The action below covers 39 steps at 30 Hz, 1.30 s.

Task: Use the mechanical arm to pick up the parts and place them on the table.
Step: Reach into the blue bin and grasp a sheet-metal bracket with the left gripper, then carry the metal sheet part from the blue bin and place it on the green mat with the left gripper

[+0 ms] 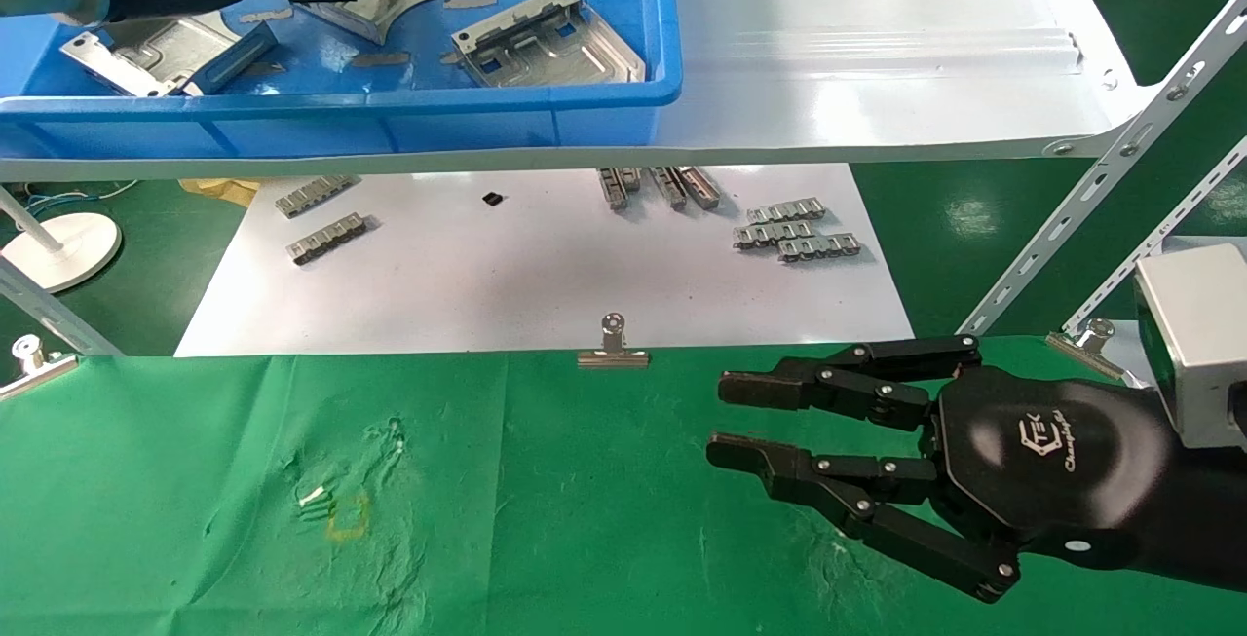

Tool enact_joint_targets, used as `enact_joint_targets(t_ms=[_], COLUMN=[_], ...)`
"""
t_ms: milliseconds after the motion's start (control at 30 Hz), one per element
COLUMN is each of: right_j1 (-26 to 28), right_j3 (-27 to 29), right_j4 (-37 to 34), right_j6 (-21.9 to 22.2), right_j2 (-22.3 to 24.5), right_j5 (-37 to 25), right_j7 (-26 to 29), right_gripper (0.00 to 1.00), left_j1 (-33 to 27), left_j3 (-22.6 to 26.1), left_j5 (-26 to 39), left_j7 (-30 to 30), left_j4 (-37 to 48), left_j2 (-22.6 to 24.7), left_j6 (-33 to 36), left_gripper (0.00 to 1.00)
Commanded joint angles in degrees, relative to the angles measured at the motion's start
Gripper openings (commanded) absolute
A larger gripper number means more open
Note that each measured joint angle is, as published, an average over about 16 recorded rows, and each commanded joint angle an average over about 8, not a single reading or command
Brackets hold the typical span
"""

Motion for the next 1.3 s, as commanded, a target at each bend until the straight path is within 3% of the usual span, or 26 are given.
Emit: enact_joint_targets(t_ms=[33, 600, 833, 1000, 1300], right_j1=[0.0, 0.0, 0.0, 0.0, 0.0], right_j3=[0.0, 0.0, 0.0, 0.0, 0.0], right_j4=[0.0, 0.0, 0.0, 0.0, 0.0], right_j6=[0.0, 0.0, 0.0, 0.0, 0.0], right_j2=[0.0, 0.0, 0.0, 0.0, 0.0], right_j5=[0.0, 0.0, 0.0, 0.0, 0.0], right_j7=[0.0, 0.0, 0.0, 0.0, 0.0], right_gripper=[1.0, 1.0, 1.0, 1.0, 1.0], left_j1=[-0.1, -0.2, -0.8, -1.6, -1.5], left_j3=[0.1, 0.2, -0.6, -1.7, -4.3], left_j5=[0.2, 0.3, -0.8, -2.6, -7.3], left_j7=[-0.1, -0.8, -0.9, 0.5, 8.3], left_j4=[0.3, 0.9, 0.2, -1.6, -6.1], left_j2=[0.1, 0.8, 0.0, -2.1, -7.2], left_j6=[-0.3, -2.5, 0.4, 8.3, 34.1], left_gripper=[0.0, 0.0, 0.0, 0.0, 0.0])
